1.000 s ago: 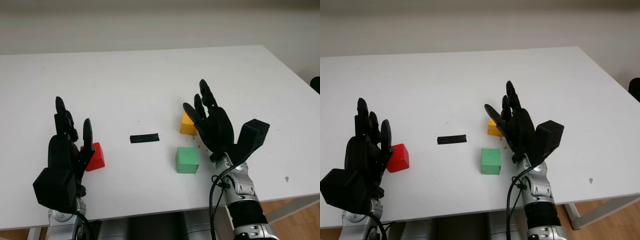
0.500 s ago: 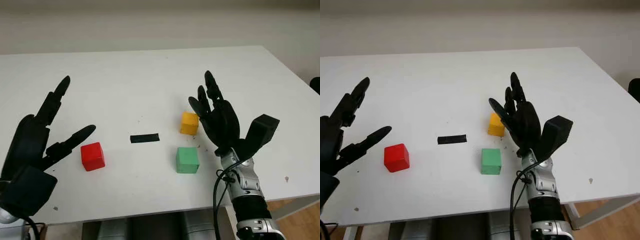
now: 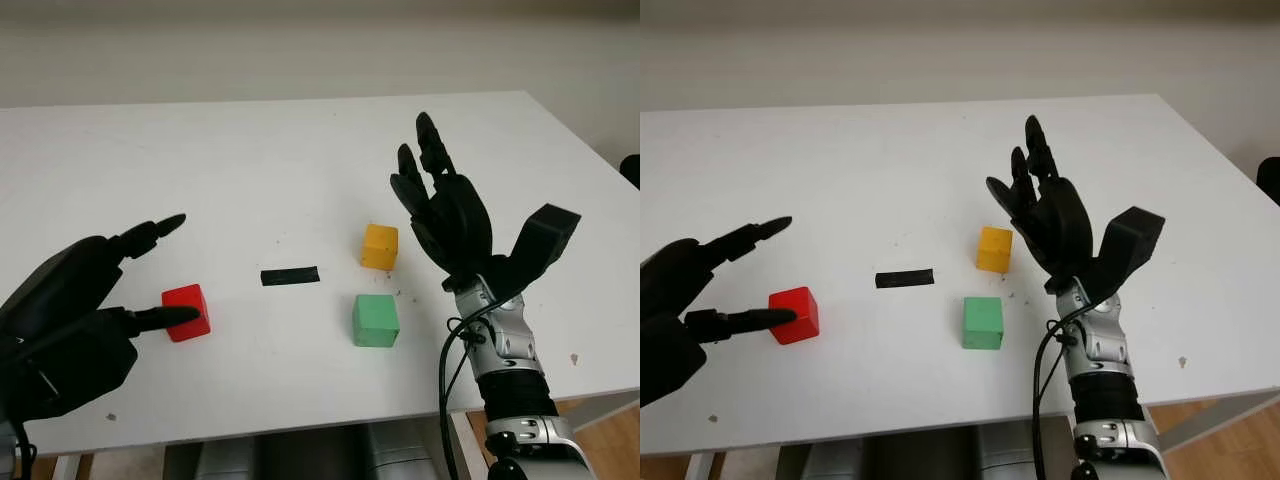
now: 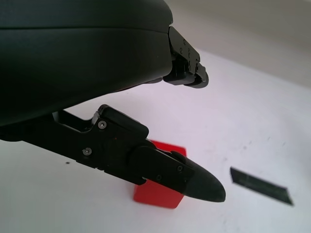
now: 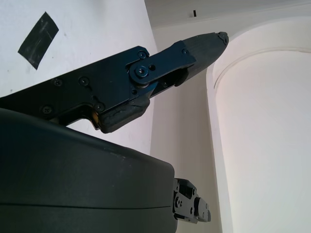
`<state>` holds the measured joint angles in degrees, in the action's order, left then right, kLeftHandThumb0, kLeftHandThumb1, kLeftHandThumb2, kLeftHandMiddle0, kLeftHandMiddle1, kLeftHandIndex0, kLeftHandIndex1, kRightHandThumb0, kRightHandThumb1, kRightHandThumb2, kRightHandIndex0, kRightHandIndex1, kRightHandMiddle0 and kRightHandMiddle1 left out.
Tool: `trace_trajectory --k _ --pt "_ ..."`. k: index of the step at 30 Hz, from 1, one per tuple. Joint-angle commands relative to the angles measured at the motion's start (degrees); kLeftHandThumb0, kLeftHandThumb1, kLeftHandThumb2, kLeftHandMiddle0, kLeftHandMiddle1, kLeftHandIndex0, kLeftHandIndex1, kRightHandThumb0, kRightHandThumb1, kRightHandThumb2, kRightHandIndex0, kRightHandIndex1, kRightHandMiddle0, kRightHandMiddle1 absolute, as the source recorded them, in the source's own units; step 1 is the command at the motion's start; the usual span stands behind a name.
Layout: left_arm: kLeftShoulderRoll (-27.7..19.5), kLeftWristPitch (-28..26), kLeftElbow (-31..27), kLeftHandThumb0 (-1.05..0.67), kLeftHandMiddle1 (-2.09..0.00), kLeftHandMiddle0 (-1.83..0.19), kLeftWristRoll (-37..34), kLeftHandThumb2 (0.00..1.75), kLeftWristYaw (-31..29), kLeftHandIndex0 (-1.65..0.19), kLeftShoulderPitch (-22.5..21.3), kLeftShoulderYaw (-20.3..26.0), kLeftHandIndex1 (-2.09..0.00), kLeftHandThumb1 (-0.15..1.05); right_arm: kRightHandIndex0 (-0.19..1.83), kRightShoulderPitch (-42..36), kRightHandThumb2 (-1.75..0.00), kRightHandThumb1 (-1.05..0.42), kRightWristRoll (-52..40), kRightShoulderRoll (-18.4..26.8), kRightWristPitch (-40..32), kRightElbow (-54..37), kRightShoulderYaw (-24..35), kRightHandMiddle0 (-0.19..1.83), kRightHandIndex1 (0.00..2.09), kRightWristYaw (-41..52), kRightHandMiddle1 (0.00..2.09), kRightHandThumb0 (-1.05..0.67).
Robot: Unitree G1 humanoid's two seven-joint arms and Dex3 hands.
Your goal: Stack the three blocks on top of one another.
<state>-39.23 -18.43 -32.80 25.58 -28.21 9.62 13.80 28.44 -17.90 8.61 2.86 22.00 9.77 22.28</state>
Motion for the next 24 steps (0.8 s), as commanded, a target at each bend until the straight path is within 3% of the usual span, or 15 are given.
trace_trajectory --k 1,14,24 --pt "-1.6 -1.2 -0.9 -0.82 -0.05 -0.14 1.5 0.05 -1.2 -0.29 -1.1 -1.4 -0.07 0.92 -0.19 1.8 -0.05 -0.94 0.1 0.9 -0.7 -0.4 0.1 -0.19 0.0 0.1 0.0 -0.88" --pt "-2.9 -5.5 -0.8 -0.85 -0.04 -0.07 7.1 0.04 -5.0 -0.25 -2.6 -6.3 -0.05 0.87 -0.19 1.8 -0.05 -0.92 1.5 0.5 -0.8 -0.8 -0.3 -0.19 0.0 -1.4 0.0 -0.9" --pt "-1.0 -3.5 0.9 -0.76 -0.06 -0.12 14.0 0.05 1.3 -0.38 -1.9 -8.5 -0.1 0.85 -0.19 0.9 -0.05 -0.93 1.3 0.0 0.0 -0.8 -0.6 -0.19 0.0 -1.4 0.0 -0.89"
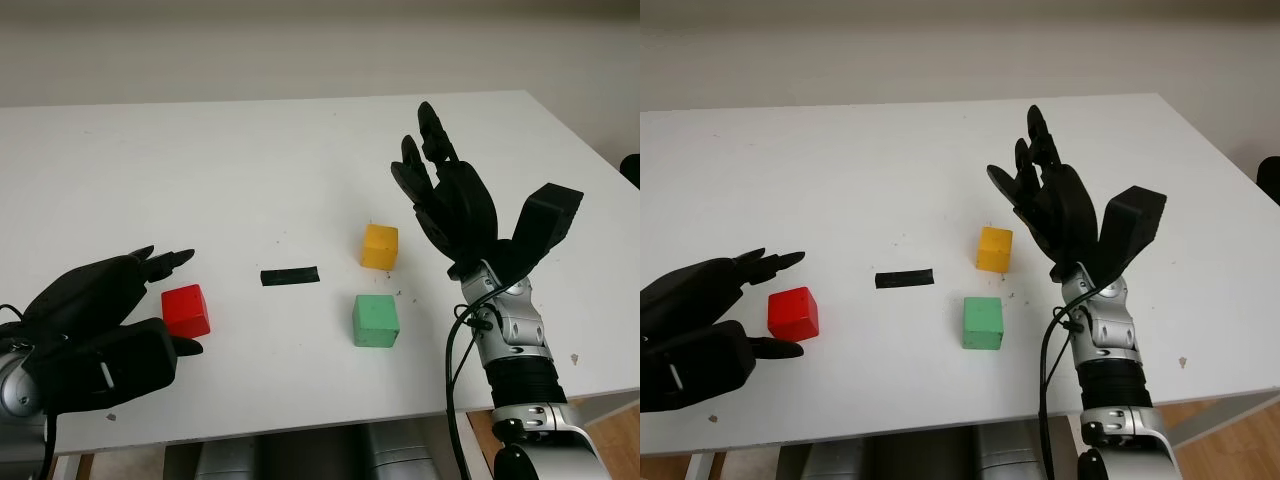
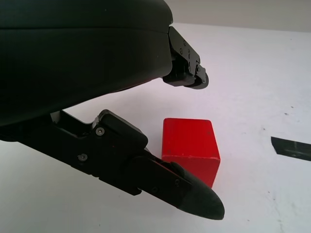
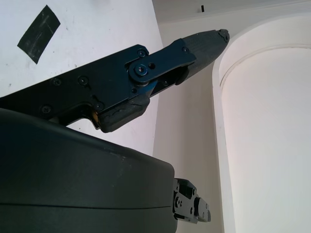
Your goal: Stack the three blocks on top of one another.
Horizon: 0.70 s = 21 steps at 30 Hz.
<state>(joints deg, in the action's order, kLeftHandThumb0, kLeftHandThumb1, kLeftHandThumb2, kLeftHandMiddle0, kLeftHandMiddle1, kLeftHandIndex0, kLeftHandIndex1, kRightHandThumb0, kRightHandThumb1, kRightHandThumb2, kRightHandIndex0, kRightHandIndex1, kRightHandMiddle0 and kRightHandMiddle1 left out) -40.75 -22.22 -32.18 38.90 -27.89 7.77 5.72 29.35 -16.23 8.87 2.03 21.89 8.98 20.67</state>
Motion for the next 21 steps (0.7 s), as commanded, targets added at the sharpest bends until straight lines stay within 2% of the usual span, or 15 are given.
trace_trajectory --k 1,8,11,14,16,21 --pt "1.0 0.2 0.5 -0.74 -0.07 -0.15 1.5 0.05 1.8 -0.45 -0.2 -0.6 -0.13 0.85 -0.19 -0.1 -0.05 -0.93 -0.2 -0.3 0.9 -0.7 0.2 -0.19 0.0 0.2 0.0 -0.89" --pt "2.7 1.3 1.4 -0.65 -0.09 -0.26 6.7 0.05 6.1 -0.7 -0.3 -1.7 -0.24 0.85 -0.19 -0.7 -0.05 -0.93 -0.4 -0.2 0.5 -1.3 0.2 -0.19 0.0 0.3 0.0 -0.91" --pt "3.0 1.3 1.4 -0.59 -0.09 -0.33 7.9 0.06 6.1 -0.84 -0.5 -1.7 -0.33 0.85 -0.19 -0.7 -0.05 -0.93 -0.1 -0.2 0.6 -1.4 0.1 -0.17 0.0 0.1 0.01 -0.91" --pt "3.5 1.5 1.5 -0.58 -0.08 -0.36 7.9 0.05 5.9 -0.88 -0.6 -1.6 -0.38 0.85 -0.19 -0.6 -0.05 -0.93 -0.2 -0.1 1.2 -1.1 0.2 -0.17 0.0 0.5 0.0 -0.91" --pt "3.7 1.6 1.6 -0.61 -0.06 -0.38 7.7 0.05 5.7 -0.84 -0.7 -1.5 -0.52 0.84 -0.19 -0.6 -0.05 -0.93 0.0 -0.1 1.2 -1.0 0.1 -0.16 0.0 0.4 0.01 -0.91" --pt "3.6 1.0 1.9 -0.62 -0.07 -0.42 8.2 0.04 3.8 -0.85 -1.0 -1.8 -0.62 0.81 -0.19 -0.8 -0.06 -0.93 0.6 0.0 0.2 -2.0 0.0 -0.13 0.0 -0.8 0.02 -0.91"
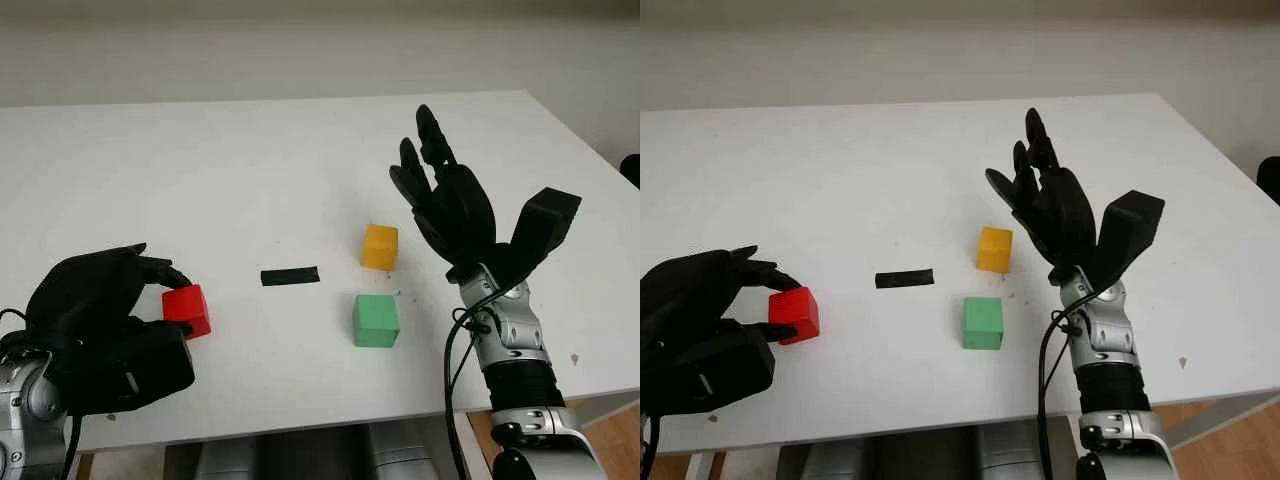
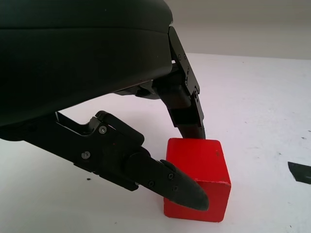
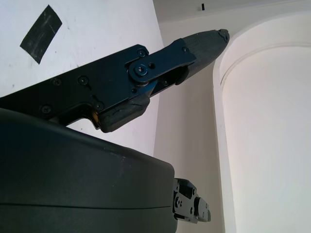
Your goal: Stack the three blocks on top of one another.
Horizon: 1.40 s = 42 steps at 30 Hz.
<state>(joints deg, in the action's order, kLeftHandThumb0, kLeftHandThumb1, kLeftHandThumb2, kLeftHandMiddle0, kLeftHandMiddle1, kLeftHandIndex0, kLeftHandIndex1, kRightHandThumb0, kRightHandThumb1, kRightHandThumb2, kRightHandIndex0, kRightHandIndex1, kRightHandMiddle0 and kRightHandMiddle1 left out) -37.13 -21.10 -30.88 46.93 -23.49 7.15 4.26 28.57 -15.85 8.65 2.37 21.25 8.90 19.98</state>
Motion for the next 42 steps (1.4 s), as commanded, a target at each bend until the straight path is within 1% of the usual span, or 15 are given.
trace_trajectory --k 1,5,8,10,11,12,15,17,19,24,29,33,37,40,42 --pt "-0.2 -0.2 0.6 -0.62 -0.07 -0.43 0.0 0.04 -1.3 -0.85 -0.4 -0.4 -0.63 0.81 -0.19 0.0 -0.06 -0.93 0.1 0.3 -0.1 -1.3 0.0 -0.12 0.0 0.0 0.02 -0.91" --pt "-0.7 -0.1 0.6 -0.66 -0.06 -0.43 -0.5 0.05 -4.4 -0.82 -0.7 -0.6 -0.62 0.82 -0.19 -0.2 -0.05 -0.93 0.1 0.3 0.3 -1.3 0.0 -0.11 0.0 0.1 0.02 -0.89" --pt "-0.3 0.3 0.7 -0.64 -0.06 -0.43 -1.0 0.05 -5.2 -0.85 -1.0 -0.9 -0.54 0.81 -0.19 -0.3 -0.05 -0.93 0.1 0.2 0.1 -1.6 0.0 -0.1 0.0 -0.1 0.03 -0.89" --pt "-0.2 0.6 1.0 -0.61 -0.06 -0.44 -1.4 0.05 -5.3 -0.86 -1.1 -1.0 -0.55 0.81 -0.19 -0.6 -0.05 -0.93 0.0 -0.1 -0.3 -1.9 0.0 -0.1 0.0 -0.4 0.02 -0.89" --pt "-0.3 1.0 1.2 -0.58 -0.06 -0.44 -1.6 0.06 -5.2 -0.85 -1.1 -1.1 -0.58 0.82 -0.19 -0.7 -0.05 -0.93 0.0 -0.2 -0.5 -2.2 -0.1 -0.11 0.0 -0.6 0.02 -0.89" --pt "-0.4 1.6 1.5 -0.57 -0.06 -0.44 -1.8 0.06 -4.8 -0.8 -1.1 -1.1 -0.68 0.83 -0.19 -0.8 -0.05 -0.93 -0.1 -0.2 -0.5 -2.2 -0.1 -0.11 0.0 -0.5 0.02 -0.9" --pt "-0.4 3.6 2.5 -0.47 -0.05 -0.45 -2.3 0.06 -3.3 -0.7 -1.3 -0.8 -0.89 0.87 -0.19 -1.1 -0.05 -0.93 -0.1 -0.3 -0.5 -2.4 -0.3 -0.13 0.0 -0.4 0.0 -0.9" --pt "-0.5 4.0 2.8 -0.43 -0.05 -0.44 -2.6 0.05 -3.4 -0.68 -2.2 -0.6 -0.94 0.87 -0.19 -1.2 -0.06 -0.94 0.0 -0.4 0.1 -2.2 -0.4 -0.13 0.0 -0.2 0.0 -0.9" --pt "-1.1 6.0 3.4 -0.4 -0.05 -0.42 -3.9 0.05 -2.7 -0.67 -3.6 0.0 -1.01 0.86 -0.19 -1.4 -0.06 -0.94 -0.1 -0.7 0.3 -2.2 -0.4 -0.13 0.0 -0.2 0.0 -0.91" --pt "-3.8 8.4 4.3 -0.39 -0.04 -0.38 -4.4 0.05 -3.8 -0.65 -7.9 0.2 -1.12 0.86 -0.19 -1.6 -0.05 -0.94 -0.3 -1.1 0.5 -2.1 -0.5 -0.12 0.0 0.2 0.01 -0.89" --pt "-7.9 12.8 6.8 -0.39 -0.05 -0.33 -6.5 0.05 -5.5 -0.61 -14.7 -0.2 -1.24 0.86 -0.19 -2.2 -0.05 -0.93 -0.2 -1.7 -1.1 -3.6 -0.8 -0.13 0.0 -0.8 0.0 -0.9" --pt "-9.8 13.8 8.2 -0.39 -0.05 -0.31 -9.7 0.06 -9.3 -0.59 -20.4 -0.6 -1.2 0.86 -0.19 -2.4 -0.05 -0.93 -0.3 -1.7 -1.9 -4.3 -1.0 -0.13 0.0 -0.7 0.0 -0.9" --pt "-10.8 14.0 10.8 -0.37 -0.05 -0.29 -13.2 0.06 -13.2 -0.6 -26.6 -1.8 -1.15 0.87 -0.19 -2.5 -0.06 -0.94 -0.3 -1.6 -1.7 -4.4 -1.5 -0.14 0.0 0.0 0.0 -0.88" --pt "-10.9 14.5 13.9 -0.37 -0.05 -0.27 -15.0 0.06 -15.2 -0.56 -30.7 -3.6 -1.27 0.88 -0.19 -2.7 -0.06 -0.95 0.2 -1.7 -2.8 -5.2 -1.9 -0.15 0.0 -0.9 0.0 -0.89" --pt "-9.3 14.1 17.0 -0.37 -0.04 -0.25 -17.9 0.06 -16.6 -0.54 -33.6 -4.9 -1.31 0.88 -0.19 -2.8 -0.06 -0.95 0.4 -1.9 -3.1 -5.5 -2.2 -0.16 0.0 -1.3 0.0 -0.89"
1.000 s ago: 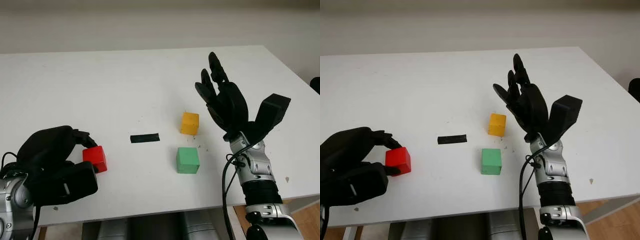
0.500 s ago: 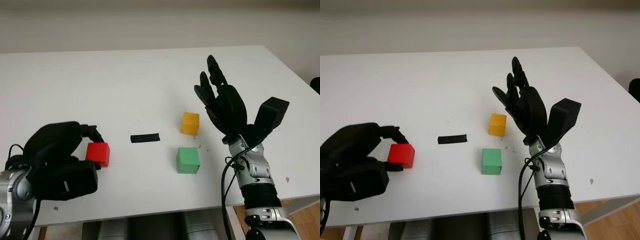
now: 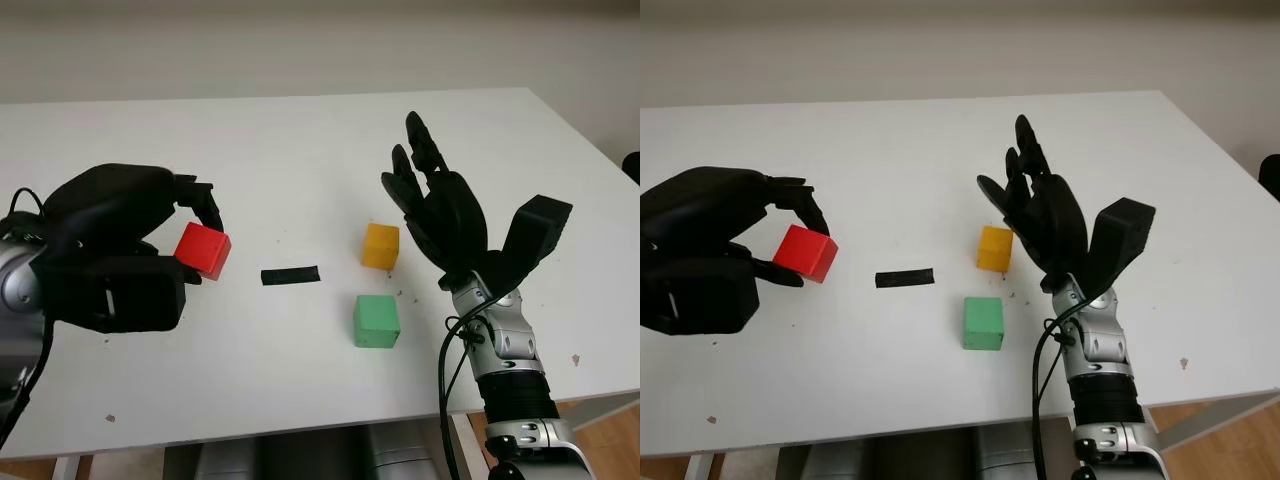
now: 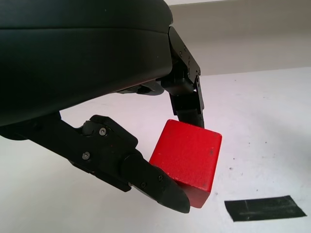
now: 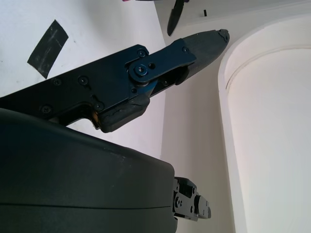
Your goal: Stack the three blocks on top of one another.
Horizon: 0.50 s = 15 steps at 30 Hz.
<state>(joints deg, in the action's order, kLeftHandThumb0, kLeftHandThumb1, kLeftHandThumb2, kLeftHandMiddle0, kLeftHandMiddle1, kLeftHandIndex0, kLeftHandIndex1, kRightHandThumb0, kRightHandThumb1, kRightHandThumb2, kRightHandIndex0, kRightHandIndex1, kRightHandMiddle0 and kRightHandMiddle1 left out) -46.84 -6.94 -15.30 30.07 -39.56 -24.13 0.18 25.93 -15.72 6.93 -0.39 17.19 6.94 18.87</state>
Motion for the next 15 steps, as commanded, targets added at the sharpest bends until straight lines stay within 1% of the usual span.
trace_trajectory --k 1,4,7,9,10,12,15 --pt "1.3 -0.3 2.9 -0.38 -0.04 -0.23 -2.3 0.06 -0.9 -0.52 -3.4 -1.5 -1.35 0.89 -0.19 -0.2 -0.06 -0.95 0.3 -0.3 -0.3 -1.5 -0.3 -0.17 0.0 -0.2 0.0 -0.89" --pt "3.6 -0.5 6.3 -0.39 -0.04 -0.18 -3.0 0.06 0.4 -0.44 -5.7 -3.8 -1.42 0.92 -0.19 -0.3 -0.05 -0.94 0.2 -0.5 -0.5 -1.6 -0.5 -0.18 0.0 -0.5 0.0 -0.89" --pt "6.2 -0.1 8.2 -0.37 -0.05 -0.16 -0.4 0.06 5.1 -0.39 -5.9 -6.2 -1.51 0.94 -0.19 -0.3 -0.05 -0.94 -0.2 -0.7 -0.6 -1.6 -0.4 -0.19 0.0 -0.3 0.0 -0.88" --pt "7.6 0.2 9.1 -0.36 -0.05 -0.16 1.1 0.06 7.7 -0.36 -6.0 -7.5 -1.65 0.94 -0.19 -0.2 -0.05 -0.94 0.0 -0.6 0.0 -1.3 -0.5 -0.19 0.0 -0.1 0.0 -0.87" --pt "8.5 -0.2 9.5 -0.35 -0.05 -0.16 1.7 0.05 8.6 -0.35 -6.1 -8.0 -1.68 0.94 -0.19 -0.1 -0.05 -0.94 0.1 -0.6 0.1 -1.2 -0.4 -0.19 0.0 -0.1 0.0 -0.87" --pt "10.1 -1.2 10.4 -0.34 -0.05 -0.13 2.0 0.06 9.6 -0.28 -6.4 -8.8 -1.7 0.97 -0.19 0.1 -0.05 -0.94 0.0 -0.7 -0.1 -1.1 -0.3 -0.19 0.0 -0.1 0.0 -0.87" --pt "11.6 -2.3 12.2 -0.34 -0.04 -0.11 1.7 0.06 9.8 -0.23 -7.5 -9.6 -1.74 0.98 -0.19 0.2 -0.05 -0.93 -0.1 -0.7 -0.7 -1.4 -0.3 -0.18 0.0 -0.5 0.01 -0.88"
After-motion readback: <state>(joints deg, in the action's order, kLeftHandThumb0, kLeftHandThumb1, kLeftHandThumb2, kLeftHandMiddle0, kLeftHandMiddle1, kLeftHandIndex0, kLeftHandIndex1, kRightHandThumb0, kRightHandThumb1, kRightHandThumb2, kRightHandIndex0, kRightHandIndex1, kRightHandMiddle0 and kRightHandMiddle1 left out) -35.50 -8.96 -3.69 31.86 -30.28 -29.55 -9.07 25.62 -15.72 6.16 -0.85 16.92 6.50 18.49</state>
